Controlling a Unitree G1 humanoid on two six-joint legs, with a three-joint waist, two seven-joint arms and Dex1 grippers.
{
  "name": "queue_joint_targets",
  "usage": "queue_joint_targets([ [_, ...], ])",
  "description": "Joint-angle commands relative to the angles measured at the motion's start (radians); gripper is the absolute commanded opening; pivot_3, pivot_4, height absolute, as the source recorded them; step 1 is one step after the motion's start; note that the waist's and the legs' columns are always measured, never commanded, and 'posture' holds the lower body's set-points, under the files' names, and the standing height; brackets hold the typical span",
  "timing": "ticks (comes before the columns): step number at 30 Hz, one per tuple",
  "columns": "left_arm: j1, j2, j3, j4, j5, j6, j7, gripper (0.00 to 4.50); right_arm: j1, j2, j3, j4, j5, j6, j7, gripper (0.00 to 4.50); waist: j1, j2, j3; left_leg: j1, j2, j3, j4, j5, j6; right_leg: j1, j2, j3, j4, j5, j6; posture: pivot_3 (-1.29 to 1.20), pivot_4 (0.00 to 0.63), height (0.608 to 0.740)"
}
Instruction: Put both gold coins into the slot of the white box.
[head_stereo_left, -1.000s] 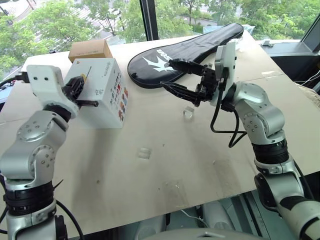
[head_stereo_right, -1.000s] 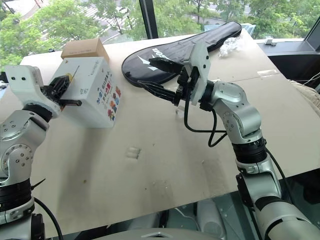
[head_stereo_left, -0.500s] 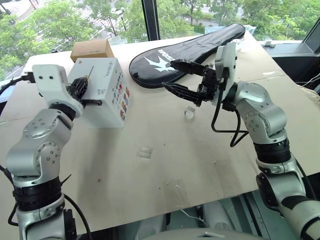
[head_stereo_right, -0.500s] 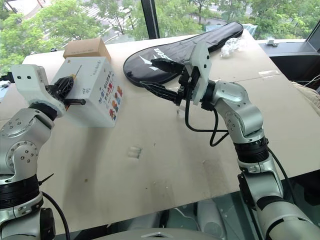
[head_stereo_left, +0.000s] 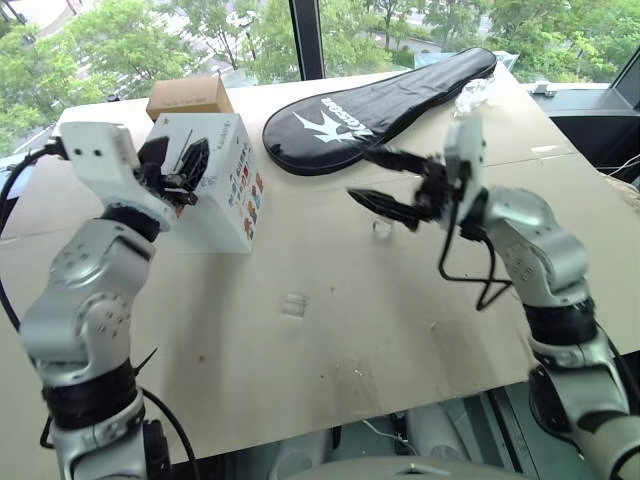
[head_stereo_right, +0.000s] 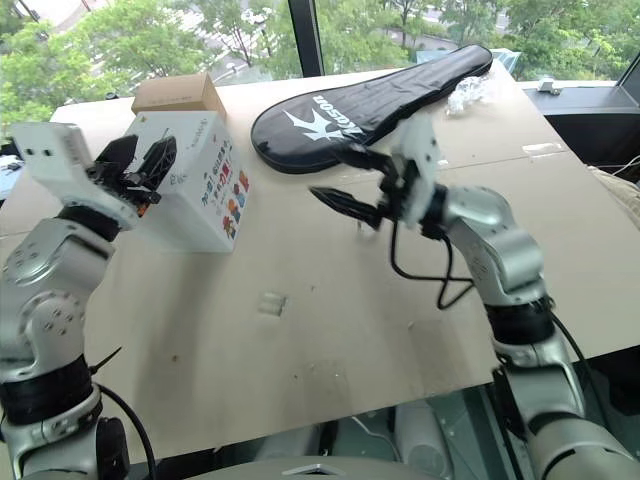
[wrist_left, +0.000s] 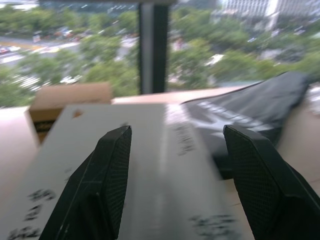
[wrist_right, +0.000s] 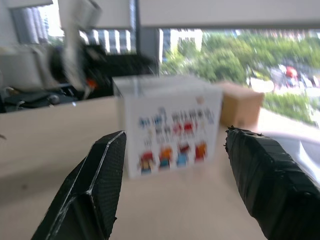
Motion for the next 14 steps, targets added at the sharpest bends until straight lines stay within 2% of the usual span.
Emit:
queue_joint_targets([
  [1,0.269,0.053,0.022,-0.170,-0.047,0.051,-0.119,3.01,0.157,-0.097,-0.060,-0.054,-0.024,-0.072,0.064,3.41,-0.006,0.000,0.000,0.001,0.000,0.001,0.000,0.000,0.000,0.000,0.000,0.001,0.000,0.000,0.000,0.00,0.150,0.740],
  [3,0.431,0.043,0.028,-0.172,-0.018,0.018,-0.182,3.01,0.255,-0.141,-0.064,-0.020,-0.065,-0.137,0.095,3.41,-0.003,0.000,0.000,0.007,0.001,0.005,-0.005,0.000,0.000,0.001,0.000,0.004,0.001,0.000,0.000,0.00,0.150,0.740],
  [8,0.742,-0.010,-0.029,-0.073,0.216,-0.212,-0.304,3.01,0.409,-0.159,-0.098,0.110,-0.112,-0.293,0.137,3.41,0.006,0.001,0.001,0.013,0.002,0.009,-0.011,0.000,0.000,0.002,0.002,0.006,0.004,0.000,-0.001,0.00,0.150,0.740],
  [12,0.832,-0.053,-0.050,-0.001,0.307,-0.346,-0.360,3.01,0.435,-0.160,-0.108,0.172,-0.115,-0.343,0.156,3.41,0.013,0.003,0.003,0.034,0.004,0.007,-0.013,-0.004,0.007,0.028,0.004,0.004,-0.007,0.000,-0.001,0.00,0.150,0.740],
  [14,0.835,-0.067,-0.057,0.026,0.323,-0.392,-0.380,3.01,0.439,-0.162,-0.106,0.195,-0.119,-0.365,0.175,3.41,0.015,0.002,0.003,0.039,0.005,0.008,-0.013,-0.005,0.009,0.034,0.005,0.003,-0.010,0.000,-0.001,0.00,0.150,0.740],
])
